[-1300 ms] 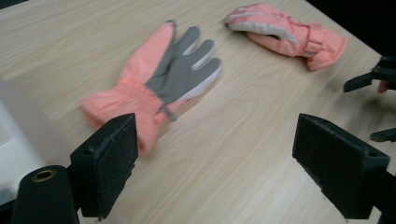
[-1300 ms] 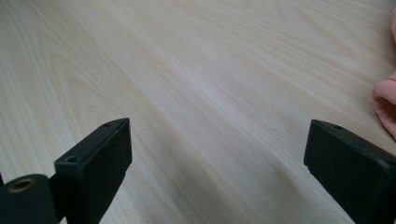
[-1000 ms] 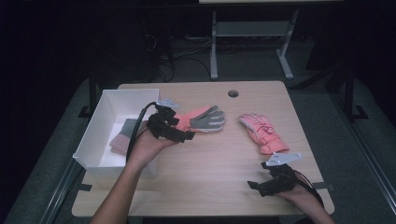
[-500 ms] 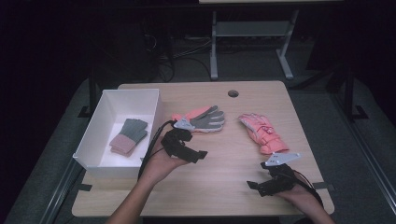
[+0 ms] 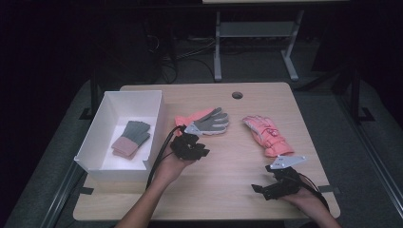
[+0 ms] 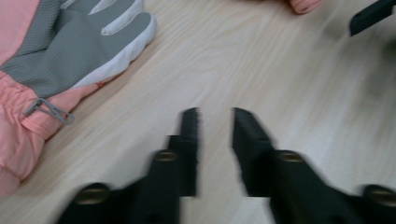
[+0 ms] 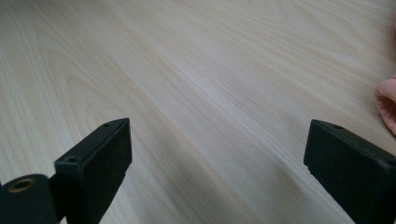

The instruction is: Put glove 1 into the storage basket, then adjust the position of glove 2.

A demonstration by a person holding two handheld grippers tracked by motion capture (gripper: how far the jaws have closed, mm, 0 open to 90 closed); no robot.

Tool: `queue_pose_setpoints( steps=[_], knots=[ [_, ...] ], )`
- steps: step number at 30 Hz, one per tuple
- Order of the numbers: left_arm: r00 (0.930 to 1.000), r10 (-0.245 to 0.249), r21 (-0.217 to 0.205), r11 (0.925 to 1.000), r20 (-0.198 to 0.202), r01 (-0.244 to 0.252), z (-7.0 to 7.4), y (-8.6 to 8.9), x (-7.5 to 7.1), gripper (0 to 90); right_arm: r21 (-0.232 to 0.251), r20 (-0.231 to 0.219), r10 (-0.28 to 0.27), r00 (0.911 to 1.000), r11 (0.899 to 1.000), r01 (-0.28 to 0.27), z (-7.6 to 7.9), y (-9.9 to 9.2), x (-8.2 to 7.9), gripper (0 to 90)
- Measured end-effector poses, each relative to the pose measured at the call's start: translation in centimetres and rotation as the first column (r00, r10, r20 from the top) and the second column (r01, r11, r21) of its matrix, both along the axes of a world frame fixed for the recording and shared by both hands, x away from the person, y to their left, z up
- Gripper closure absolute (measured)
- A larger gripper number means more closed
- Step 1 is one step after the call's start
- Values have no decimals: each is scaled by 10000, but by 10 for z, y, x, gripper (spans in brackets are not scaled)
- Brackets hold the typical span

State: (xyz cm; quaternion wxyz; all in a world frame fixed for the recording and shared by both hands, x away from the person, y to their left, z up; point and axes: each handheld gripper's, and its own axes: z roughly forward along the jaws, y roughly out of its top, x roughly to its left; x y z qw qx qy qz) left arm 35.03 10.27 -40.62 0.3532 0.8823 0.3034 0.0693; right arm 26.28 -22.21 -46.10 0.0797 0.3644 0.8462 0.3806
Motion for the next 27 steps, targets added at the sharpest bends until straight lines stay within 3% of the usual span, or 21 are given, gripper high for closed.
queue_pose_setpoints(
  steps=[2,10,21,23,26,27],
  knots=[
    [9999,106,141,9998,-88,-105,-4,-2,7,894,4,-18,-7,10000,10000,7,0,0,0,72],
    [9985,548,328,9980,-62,-546,-11,-2,30,898,44,30,68,10000,10000,-68,0,0,-1,72],
    [9888,1362,320,9899,614,-1383,1,-5,83,899,48,58,138,9999,9999,-138,0,-1,-1,72],
    [9884,1415,229,9895,553,-1430,2,-6,90,899,70,-11,75,10000,9999,-75,0,-1,-1,72],
    [9871,1430,657,9868,723,-1478,2,-8,102,899,120,27,77,10000,9999,-77,0,-2,-1,72],
    [9848,1585,582,9850,704,-1626,1,-8,106,900,129,24,78,10000,9999,-78,0,-2,-1,72]
  ],
)
